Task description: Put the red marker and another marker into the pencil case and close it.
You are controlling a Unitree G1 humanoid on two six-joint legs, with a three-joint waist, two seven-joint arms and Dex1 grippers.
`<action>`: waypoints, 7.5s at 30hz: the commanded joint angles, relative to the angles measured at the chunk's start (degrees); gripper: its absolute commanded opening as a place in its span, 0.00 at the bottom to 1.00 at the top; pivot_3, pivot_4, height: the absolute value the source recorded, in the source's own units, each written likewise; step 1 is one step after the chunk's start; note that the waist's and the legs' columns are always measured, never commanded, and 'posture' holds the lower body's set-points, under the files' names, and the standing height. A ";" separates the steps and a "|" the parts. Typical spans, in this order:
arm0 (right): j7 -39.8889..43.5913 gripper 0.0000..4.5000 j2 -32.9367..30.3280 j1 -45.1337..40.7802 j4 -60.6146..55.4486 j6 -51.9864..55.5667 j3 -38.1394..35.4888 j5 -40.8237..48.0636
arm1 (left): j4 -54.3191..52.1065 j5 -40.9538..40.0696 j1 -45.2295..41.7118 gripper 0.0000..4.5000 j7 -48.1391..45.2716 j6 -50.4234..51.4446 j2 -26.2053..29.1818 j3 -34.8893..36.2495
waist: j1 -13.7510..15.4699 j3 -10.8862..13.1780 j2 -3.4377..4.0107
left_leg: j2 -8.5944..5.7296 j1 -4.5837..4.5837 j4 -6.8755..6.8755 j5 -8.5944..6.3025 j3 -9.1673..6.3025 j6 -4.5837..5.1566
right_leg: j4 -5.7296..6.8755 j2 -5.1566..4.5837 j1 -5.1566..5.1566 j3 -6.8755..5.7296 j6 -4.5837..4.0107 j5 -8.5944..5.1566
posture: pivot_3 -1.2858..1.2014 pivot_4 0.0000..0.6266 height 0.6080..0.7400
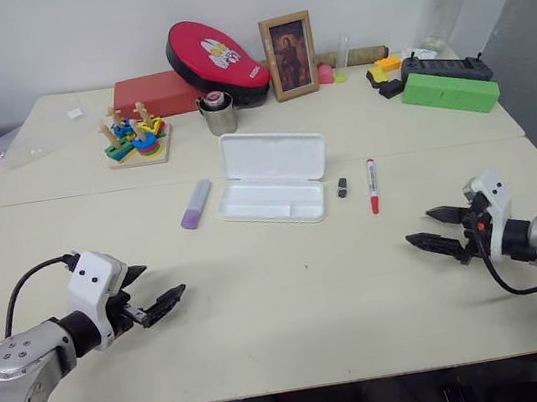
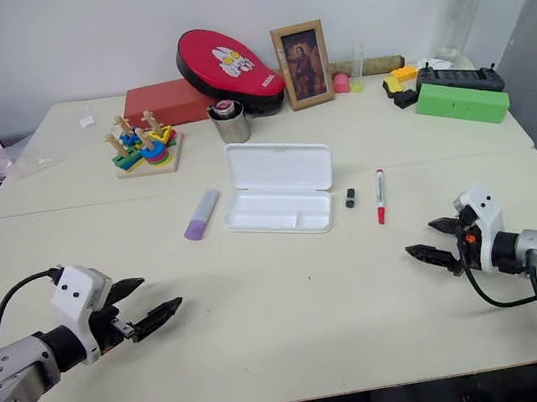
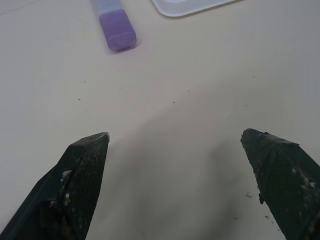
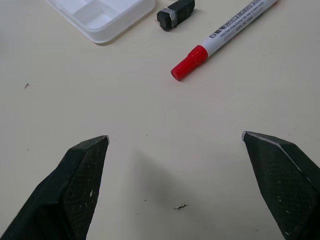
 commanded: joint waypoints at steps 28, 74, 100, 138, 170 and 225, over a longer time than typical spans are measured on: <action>5.24 0.76 23.83 -39.74 28.03 -4.18 32.74 -21.45 | -4.05 -4.34 -19.33 1.00 2.51 -2.63 -16.31 -14.62 | 0.04 0.02 0.04 | -0.01 -0.06 0.10 0.01 -0.25 -0.01 | 0.12 0.05 0.08 -0.23 -0.01 0.32 | 0.52 0.24 1.00; 12.56 0.24 18.84 -22.08 -1.26 -4.84 29.14 -19.42 | -10.03 -10.69 -17.70 1.00 1.50 2.14 -14.22 -15.38 | 0.01 0.02 0.03 | 0.00 -0.03 0.14 0.01 -0.33 -0.01 | 0.11 0.09 0.13 -0.25 0.01 0.30 | 0.52 0.24 1.00; -36.54 0.89 28.82 -20.31 1.86 18.37 3.69 -22.37 | 3.10 7.82 -36.79 1.00 9.36 -9.02 -34.96 -36.52 | 0.04 0.01 0.05 | -0.06 -0.06 0.11 0.02 -0.31 -0.01 | 0.14 0.09 0.12 -0.17 0.04 0.34 | 0.52 0.24 1.00; 1.75 0.06 21.89 -31.61 -2.10 -6.33 18.01 -7.17 | -20.48 -9.21 -12.08 1.00 7.05 3.98 -14.18 1.05 | -1.71 0.05 0.14 | 0.00 -0.05 0.04 0.02 -0.37 0.00 | 0.12 0.09 0.14 -0.24 0.02 0.33 | 0.52 0.24 1.00; 11.01 0.79 24.19 -34.61 10.35 -16.40 31.24 -21.87 | -15.12 -9.20 -1.42 1.00 14.31 3.53 -10.85 6.41 | -0.88 0.07 0.09 | 0.01 -0.02 0.03 0.01 -0.33 -0.02 | 0.12 0.08 0.06 -0.26 -0.10 0.25 | 0.52 0.24 1.00; -1.43 1.00 28.87 -38.34 1.19 -5.81 15.97 -6.33 | 42.49 12.89 -38.67 0.26 22.13 -21.79 -19.58 -7.76 | -0.14 0.07 0.09 | -0.01 -0.05 0.02 0.03 -0.71 -0.02 | 0.25 0.14 0.14 -0.56 -0.10 0.27 | 0.52 0.24 1.00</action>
